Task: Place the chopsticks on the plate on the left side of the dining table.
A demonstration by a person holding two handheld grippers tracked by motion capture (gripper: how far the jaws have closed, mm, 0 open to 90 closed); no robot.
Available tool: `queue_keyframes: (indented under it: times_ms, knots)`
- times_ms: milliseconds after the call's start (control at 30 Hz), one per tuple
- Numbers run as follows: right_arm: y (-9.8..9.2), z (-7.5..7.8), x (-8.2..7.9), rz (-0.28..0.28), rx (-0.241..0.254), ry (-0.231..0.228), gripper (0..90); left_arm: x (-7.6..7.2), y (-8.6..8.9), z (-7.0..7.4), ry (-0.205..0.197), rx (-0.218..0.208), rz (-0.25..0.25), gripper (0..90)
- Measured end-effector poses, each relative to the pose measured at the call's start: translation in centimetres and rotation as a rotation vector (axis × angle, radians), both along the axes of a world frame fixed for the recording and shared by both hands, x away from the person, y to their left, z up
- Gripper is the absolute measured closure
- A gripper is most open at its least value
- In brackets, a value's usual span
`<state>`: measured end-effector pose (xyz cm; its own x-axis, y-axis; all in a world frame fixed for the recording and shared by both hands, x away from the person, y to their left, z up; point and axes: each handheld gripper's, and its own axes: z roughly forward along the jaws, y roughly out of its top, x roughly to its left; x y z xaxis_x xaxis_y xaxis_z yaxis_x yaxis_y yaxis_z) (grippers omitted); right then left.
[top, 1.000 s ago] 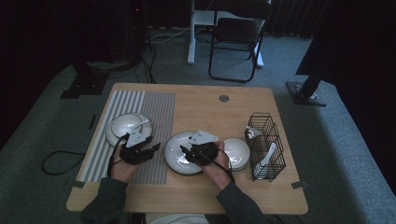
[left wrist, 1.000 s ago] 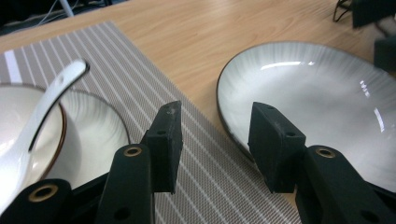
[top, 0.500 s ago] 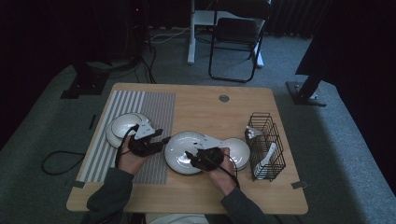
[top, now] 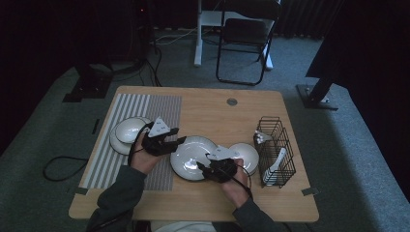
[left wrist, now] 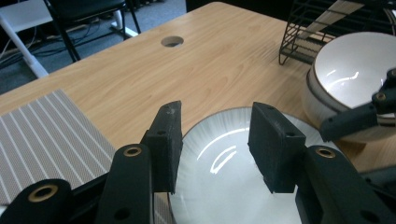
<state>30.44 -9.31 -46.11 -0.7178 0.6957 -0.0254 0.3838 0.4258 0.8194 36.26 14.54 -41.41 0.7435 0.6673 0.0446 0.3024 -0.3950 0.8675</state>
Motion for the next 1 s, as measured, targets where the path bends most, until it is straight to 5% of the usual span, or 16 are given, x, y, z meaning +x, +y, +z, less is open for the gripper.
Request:
queue_keyframes:
  times_ms: [1000]
  knots:
    - [-1.6,-1.2,-1.6,-0.029,0.033,0.039,52.5,2.1,-5.4,2.8,-0.041,0.005,-0.116,55.4]
